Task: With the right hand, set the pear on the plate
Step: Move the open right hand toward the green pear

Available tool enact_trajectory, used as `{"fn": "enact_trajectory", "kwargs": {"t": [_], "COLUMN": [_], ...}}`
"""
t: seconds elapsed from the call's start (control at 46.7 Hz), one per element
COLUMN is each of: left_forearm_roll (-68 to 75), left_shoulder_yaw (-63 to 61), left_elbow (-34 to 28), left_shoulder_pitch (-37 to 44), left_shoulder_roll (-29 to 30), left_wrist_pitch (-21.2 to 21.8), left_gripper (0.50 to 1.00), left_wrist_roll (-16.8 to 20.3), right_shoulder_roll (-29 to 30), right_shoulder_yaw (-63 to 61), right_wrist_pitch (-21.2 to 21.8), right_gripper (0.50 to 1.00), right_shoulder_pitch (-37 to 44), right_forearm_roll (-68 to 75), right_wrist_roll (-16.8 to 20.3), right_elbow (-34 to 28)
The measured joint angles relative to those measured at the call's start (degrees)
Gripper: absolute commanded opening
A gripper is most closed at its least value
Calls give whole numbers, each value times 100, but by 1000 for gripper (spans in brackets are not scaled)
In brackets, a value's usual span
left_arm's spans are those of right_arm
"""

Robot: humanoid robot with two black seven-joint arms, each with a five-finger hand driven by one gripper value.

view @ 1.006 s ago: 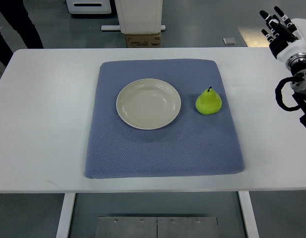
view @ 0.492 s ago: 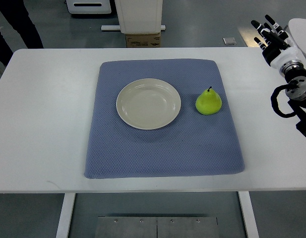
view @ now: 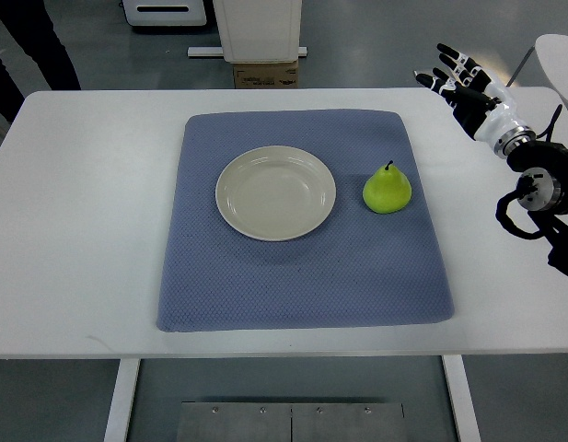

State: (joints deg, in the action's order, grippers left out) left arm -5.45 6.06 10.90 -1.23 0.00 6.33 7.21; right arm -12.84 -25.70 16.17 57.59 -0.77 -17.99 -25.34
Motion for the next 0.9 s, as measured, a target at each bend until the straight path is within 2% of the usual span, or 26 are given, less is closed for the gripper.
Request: {"fn": "enact_trajectory", "kwargs": {"t": [0.128, 0.3, 0.428, 0.642, 0.792, 0.899], "left_forearm_roll": [0, 2, 4, 2, -1, -1], "left_shoulder_yaw": [0, 0, 0, 0, 0, 0], "left_elbow": [0, 0, 0, 0, 0, 0], "left_shoulder_pitch": [-1, 0, -1, 0, 0, 0], "left_shoulder_roll": [0, 0, 0, 0, 0, 0], "left_wrist_pitch": [0, 0, 0, 0, 0, 0], "left_gripper": [1000, 1000, 1000, 1000, 1000, 1000], "left_wrist_roll": [0, 0, 0, 0, 0, 0], "right_shoulder_roll": [-113, -589, -1068, -1650, -1939, -2060], "right_shoulder_yaw": [369, 853, 1066, 1371, 1606, 1975], "right_wrist_pitch": [18, 21, 11, -69, -432, -864], "right_gripper": [1000, 1000, 1000, 1000, 1000, 1000], "right_shoulder_pitch": [25, 25, 34, 96, 82, 80], "right_forearm_roll": [-393, -1117, -1250, -1817, -2267, -2329], "right_wrist_roll": [-53, -476, -505, -505, -505, -495], "right_elbow": [-120, -756, -1392, -2040, -2429, -2638]}}
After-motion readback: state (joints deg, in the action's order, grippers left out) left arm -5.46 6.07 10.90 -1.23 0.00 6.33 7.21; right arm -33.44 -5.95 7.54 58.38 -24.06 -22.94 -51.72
